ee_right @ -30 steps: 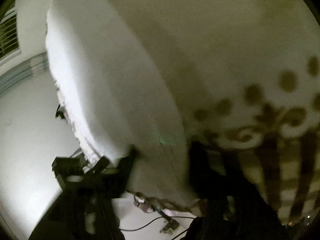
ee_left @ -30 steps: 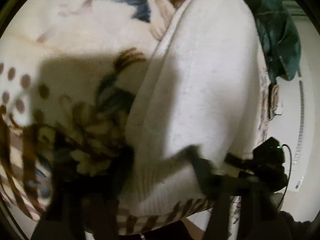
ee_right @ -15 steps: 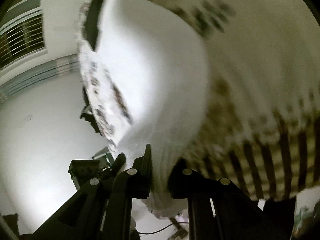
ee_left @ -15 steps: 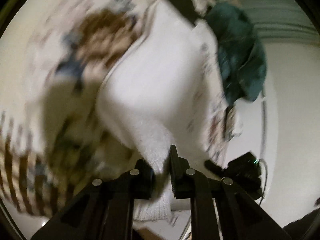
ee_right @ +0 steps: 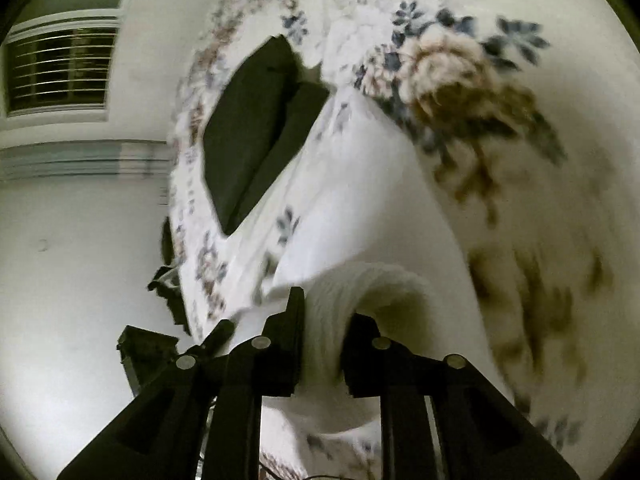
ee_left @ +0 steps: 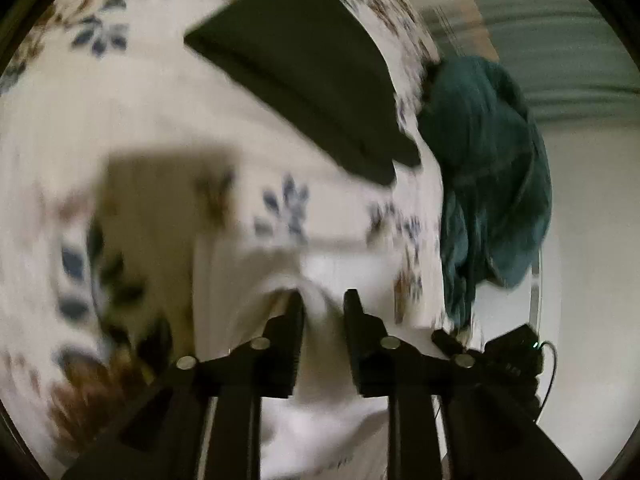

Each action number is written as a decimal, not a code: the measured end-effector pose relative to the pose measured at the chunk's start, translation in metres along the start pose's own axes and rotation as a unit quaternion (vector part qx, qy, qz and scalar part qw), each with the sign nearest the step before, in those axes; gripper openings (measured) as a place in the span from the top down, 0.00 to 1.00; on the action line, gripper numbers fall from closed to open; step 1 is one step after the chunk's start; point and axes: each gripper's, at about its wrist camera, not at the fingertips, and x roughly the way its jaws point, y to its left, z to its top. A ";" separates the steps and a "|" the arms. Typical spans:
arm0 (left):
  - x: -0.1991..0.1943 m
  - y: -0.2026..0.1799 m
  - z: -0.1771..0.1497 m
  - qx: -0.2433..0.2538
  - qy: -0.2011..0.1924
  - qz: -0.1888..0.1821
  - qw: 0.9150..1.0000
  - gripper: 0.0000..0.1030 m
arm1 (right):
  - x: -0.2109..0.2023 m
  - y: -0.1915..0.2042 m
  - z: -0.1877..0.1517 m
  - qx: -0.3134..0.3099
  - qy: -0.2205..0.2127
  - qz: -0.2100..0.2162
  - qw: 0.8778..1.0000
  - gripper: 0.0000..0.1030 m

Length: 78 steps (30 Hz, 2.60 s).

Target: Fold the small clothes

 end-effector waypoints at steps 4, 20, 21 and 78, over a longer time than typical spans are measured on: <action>-0.026 0.001 0.014 0.003 -0.039 -0.029 0.999 0.21 | -0.017 -0.001 0.017 0.005 -0.021 0.066 0.998 0.30; 0.049 -0.028 0.007 0.216 0.010 0.101 0.971 0.93 | 0.013 -0.001 0.027 -0.104 -0.058 -0.130 0.984 0.92; 0.046 -0.025 0.014 0.208 0.005 0.101 0.973 0.94 | 0.008 0.004 0.028 -0.110 -0.067 -0.130 0.983 0.94; 0.108 0.021 -0.070 0.070 0.067 0.234 0.967 0.00 | 0.014 -0.044 -0.033 -0.173 0.048 -0.223 0.958 0.42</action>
